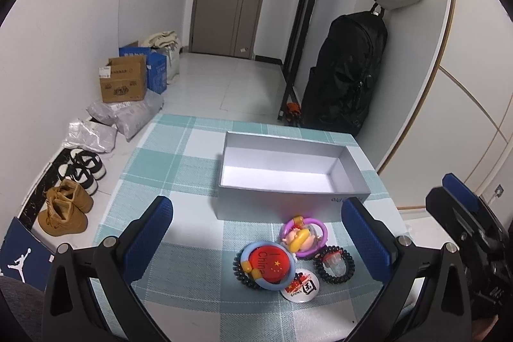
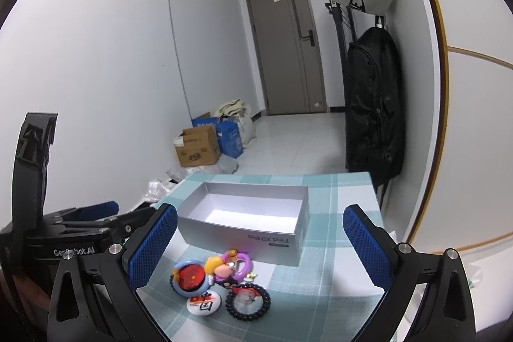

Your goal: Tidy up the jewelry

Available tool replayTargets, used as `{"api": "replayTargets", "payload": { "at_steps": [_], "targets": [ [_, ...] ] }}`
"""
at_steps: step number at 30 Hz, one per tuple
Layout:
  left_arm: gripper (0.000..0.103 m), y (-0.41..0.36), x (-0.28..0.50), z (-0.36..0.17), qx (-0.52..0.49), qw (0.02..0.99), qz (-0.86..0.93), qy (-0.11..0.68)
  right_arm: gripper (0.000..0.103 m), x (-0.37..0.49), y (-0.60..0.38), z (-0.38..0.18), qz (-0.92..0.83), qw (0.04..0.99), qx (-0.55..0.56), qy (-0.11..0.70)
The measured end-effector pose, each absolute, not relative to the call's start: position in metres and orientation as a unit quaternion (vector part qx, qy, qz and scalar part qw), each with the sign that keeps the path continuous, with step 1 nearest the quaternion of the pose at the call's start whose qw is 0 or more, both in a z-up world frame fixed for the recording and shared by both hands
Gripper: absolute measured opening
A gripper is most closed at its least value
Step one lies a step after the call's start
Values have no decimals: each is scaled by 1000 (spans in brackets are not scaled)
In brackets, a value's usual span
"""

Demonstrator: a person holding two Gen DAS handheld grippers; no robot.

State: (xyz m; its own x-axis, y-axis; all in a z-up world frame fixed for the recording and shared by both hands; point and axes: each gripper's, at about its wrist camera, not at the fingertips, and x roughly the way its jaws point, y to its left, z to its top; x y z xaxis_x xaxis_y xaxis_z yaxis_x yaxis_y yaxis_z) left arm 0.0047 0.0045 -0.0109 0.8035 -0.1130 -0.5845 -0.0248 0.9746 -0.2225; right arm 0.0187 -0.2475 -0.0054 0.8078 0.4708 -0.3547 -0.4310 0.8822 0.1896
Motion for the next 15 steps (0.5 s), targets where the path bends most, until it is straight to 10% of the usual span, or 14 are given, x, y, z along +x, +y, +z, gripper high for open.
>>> {"api": "replayTargets", "payload": {
  "at_steps": [15],
  "targets": [
    [95,12,14,-52,-115,884,-75,447,103,44,-241,-20,245,923,59,291]
  ]
}}
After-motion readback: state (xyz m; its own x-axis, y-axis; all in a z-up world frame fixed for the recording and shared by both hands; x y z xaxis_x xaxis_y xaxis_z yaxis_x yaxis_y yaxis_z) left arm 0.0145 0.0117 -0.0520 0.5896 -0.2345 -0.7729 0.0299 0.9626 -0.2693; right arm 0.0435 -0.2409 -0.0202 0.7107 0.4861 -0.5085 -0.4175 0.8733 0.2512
